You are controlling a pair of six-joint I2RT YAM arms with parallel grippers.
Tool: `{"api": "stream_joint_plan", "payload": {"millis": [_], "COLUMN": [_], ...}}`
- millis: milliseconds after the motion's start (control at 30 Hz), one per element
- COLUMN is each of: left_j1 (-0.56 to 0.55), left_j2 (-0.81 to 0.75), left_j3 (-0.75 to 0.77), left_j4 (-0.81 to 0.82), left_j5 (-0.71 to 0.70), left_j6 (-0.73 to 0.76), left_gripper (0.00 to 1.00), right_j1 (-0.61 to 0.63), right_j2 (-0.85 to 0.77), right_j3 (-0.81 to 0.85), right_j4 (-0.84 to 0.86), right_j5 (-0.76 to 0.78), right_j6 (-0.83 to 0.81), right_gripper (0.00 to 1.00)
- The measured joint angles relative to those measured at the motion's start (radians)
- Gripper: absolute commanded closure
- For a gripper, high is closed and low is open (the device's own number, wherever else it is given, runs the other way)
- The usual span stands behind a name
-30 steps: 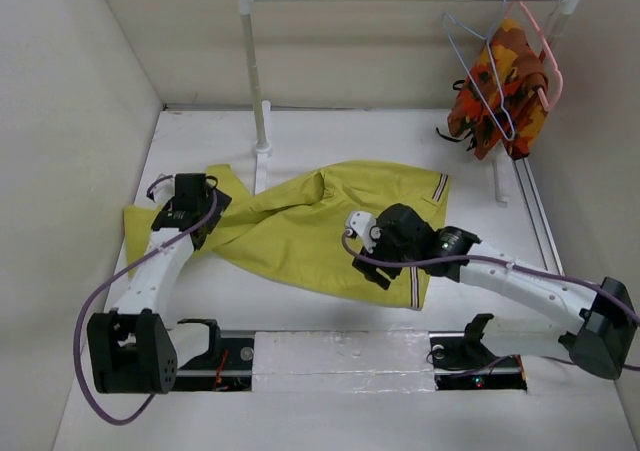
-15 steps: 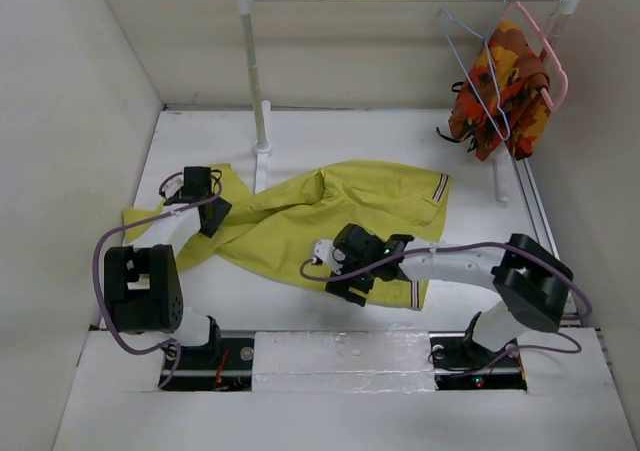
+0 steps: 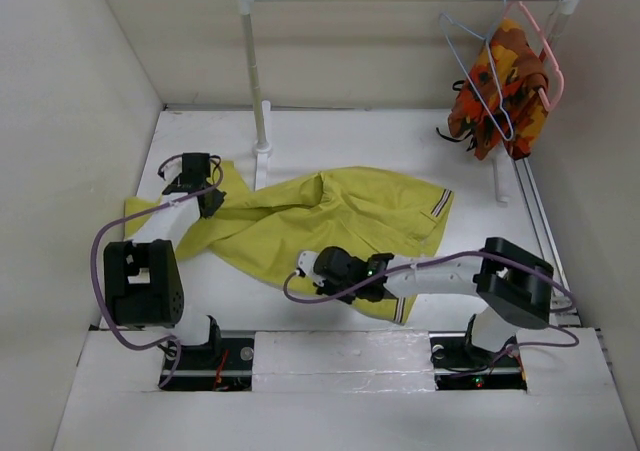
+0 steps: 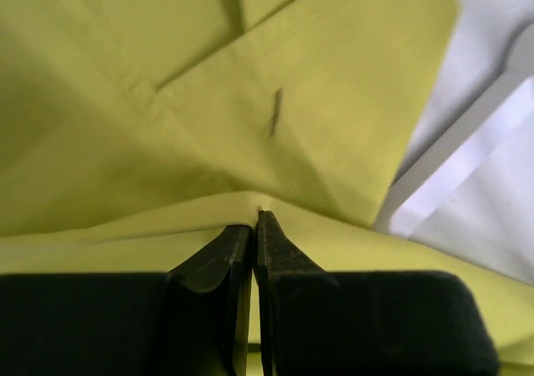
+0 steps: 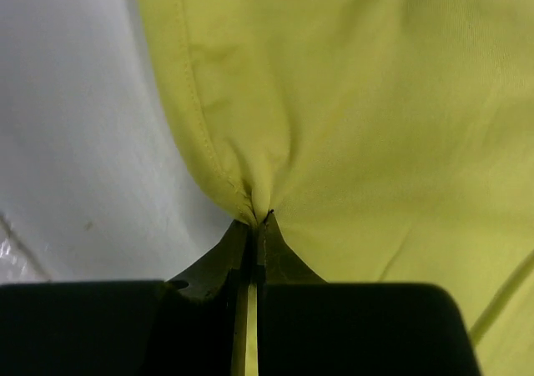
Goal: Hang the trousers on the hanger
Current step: Fold the trousers
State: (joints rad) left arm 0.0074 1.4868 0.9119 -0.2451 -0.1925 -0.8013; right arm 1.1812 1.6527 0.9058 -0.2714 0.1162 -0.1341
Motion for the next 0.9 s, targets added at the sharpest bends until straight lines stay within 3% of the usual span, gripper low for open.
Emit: {"api": "stream_joint_plan", "payload": {"millis": [100, 367, 433, 467, 500, 533, 567, 633, 667, 733, 767, 833, 867, 900], "left_j1": [0.0, -0.051, -0.083, -0.101, -0.121, -0.137, -0.151, -0.174, -0.182, -0.189, -0.189, -0.189, -0.189, -0.195], "left_j2": [-0.003, 0.136, 0.204, 0.235, 0.266, 0.294, 0.327, 0.402, 0.445, 0.526, 0.554, 0.574, 0.57, 0.55], "left_j3": [0.079, 0.398, 0.485, 0.52, 0.553, 0.584, 0.623, 0.715, 0.769, 0.867, 0.901, 0.919, 0.911, 0.89], "left_j4": [-0.019, -0.046, -0.051, -0.055, -0.061, -0.064, -0.082, -0.117, -0.14, -0.18, -0.198, -0.235, -0.248, -0.248], "left_j5": [-0.024, -0.127, -0.14, -0.147, -0.158, -0.167, -0.176, -0.184, -0.186, -0.19, -0.192, -0.193, -0.193, -0.19], "left_j6": [0.04, 0.17, 0.206, 0.224, 0.242, 0.259, 0.275, 0.306, 0.322, 0.357, 0.368, 0.387, 0.396, 0.4], "left_gripper": [1.0, 1.0, 1.0, 1.0, 0.99, 0.93, 0.79, 0.65, 0.46, 0.34, 0.25, 0.17, 0.15, 0.15], "right_j1": [0.043, 0.09, 0.09, 0.09, 0.09, 0.09, 0.09, 0.09, 0.089, 0.071, 0.05, -0.039, -0.099, -0.179], "right_j2": [-0.089, -0.492, -0.578, -0.613, -0.64, -0.658, -0.668, -0.669, -0.663, -0.655, -0.652, -0.649, -0.65, -0.653], "right_j3": [-0.074, -0.203, -0.2, -0.197, -0.192, -0.182, -0.168, -0.122, -0.085, -0.007, 0.029, 0.076, 0.08, 0.072], "right_j4": [-0.051, -0.422, -0.501, -0.534, -0.562, -0.591, -0.62, -0.669, -0.691, -0.702, -0.7, -0.675, -0.65, -0.618], "right_j5": [0.018, -0.072, -0.067, -0.061, -0.056, -0.053, -0.052, -0.039, -0.029, 0.0, 0.015, 0.042, 0.06, 0.069], "right_j6": [0.047, 0.243, 0.291, 0.315, 0.336, 0.347, 0.357, 0.373, 0.378, 0.377, 0.372, 0.349, 0.338, 0.323], "right_gripper": [1.0, 1.0, 0.8, 0.52, 0.4, 0.34, 0.28, 0.25, 0.25, 0.26, 0.39, 0.71, 1.0, 1.0]}}
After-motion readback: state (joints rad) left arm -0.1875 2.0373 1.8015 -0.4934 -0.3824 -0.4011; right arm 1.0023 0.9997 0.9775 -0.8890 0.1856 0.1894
